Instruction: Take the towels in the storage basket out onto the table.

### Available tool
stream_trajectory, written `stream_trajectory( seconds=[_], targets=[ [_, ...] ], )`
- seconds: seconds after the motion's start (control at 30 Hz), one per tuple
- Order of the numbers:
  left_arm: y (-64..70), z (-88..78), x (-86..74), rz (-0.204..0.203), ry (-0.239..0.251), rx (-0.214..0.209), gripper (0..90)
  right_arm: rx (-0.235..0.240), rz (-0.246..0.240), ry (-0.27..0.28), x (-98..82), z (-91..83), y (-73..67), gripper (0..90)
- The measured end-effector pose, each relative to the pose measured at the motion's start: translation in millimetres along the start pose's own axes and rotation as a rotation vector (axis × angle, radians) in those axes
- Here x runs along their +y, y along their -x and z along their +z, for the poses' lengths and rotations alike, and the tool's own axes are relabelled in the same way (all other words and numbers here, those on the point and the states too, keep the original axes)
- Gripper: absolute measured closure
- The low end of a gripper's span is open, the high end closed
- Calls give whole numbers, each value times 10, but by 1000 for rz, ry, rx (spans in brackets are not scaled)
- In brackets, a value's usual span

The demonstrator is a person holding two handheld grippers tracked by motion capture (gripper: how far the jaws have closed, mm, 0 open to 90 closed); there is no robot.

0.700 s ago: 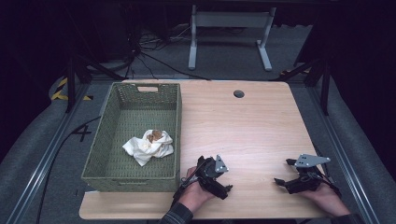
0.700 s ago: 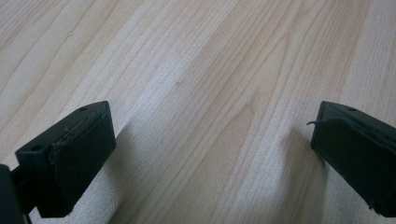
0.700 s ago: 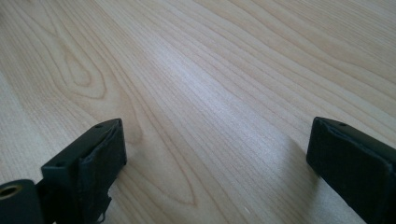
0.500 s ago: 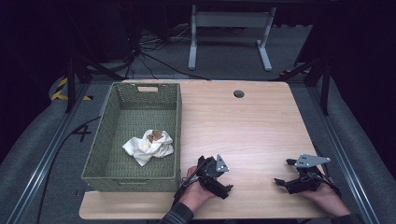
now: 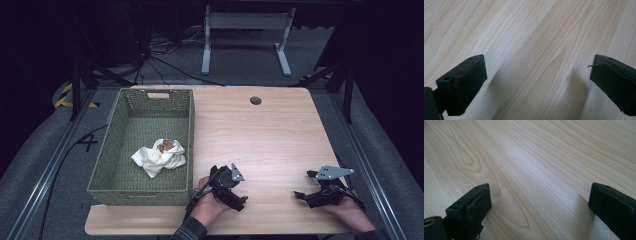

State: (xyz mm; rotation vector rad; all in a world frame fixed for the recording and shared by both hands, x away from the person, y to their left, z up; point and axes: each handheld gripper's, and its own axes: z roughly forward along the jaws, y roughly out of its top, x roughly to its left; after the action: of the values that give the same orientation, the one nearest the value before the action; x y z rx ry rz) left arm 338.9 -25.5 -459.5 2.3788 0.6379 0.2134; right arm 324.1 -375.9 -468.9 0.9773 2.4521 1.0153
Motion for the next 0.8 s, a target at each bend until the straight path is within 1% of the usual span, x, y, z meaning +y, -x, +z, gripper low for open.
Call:
stream_trajectory(
  seconds=[0.1, 0.13, 0.2, 0.27, 0.43, 0.5, 0.6, 0.67, 0.8],
  targets=[
    [-14, -17, 5, -8, 4, -4, 14, 0, 0, 0, 0, 0, 0, 48],
    [-16, -22, 4, -19, 3, -1, 14, 0, 0, 0, 0, 0, 0, 48],
    [-20, -39, 16, -16, -6, 1, 14, 0, 0, 0, 0, 0, 0, 48],
    [-32, -63, 28, -14, -2, 8, 14, 0, 0, 0, 0, 0, 0, 47],
    [-62, -133, 49, -26, -1, 17, 15, 0, -1, -1, 0, 0, 1, 46],
    [-59, -145, 57, -36, 2, 2, 14, 0, -1, -1, 0, 0, 1, 46],
    [-54, -145, 60, -33, -4, 2, 15, 0, -2, -1, 0, 0, 2, 46],
    [-58, -160, 76, -21, -15, 3, 14, 0, -1, -1, 0, 0, 1, 46],
    [-56, -196, 107, -17, -14, 10, 15, 1, -1, -1, 0, 0, 1, 46]
  ],
)
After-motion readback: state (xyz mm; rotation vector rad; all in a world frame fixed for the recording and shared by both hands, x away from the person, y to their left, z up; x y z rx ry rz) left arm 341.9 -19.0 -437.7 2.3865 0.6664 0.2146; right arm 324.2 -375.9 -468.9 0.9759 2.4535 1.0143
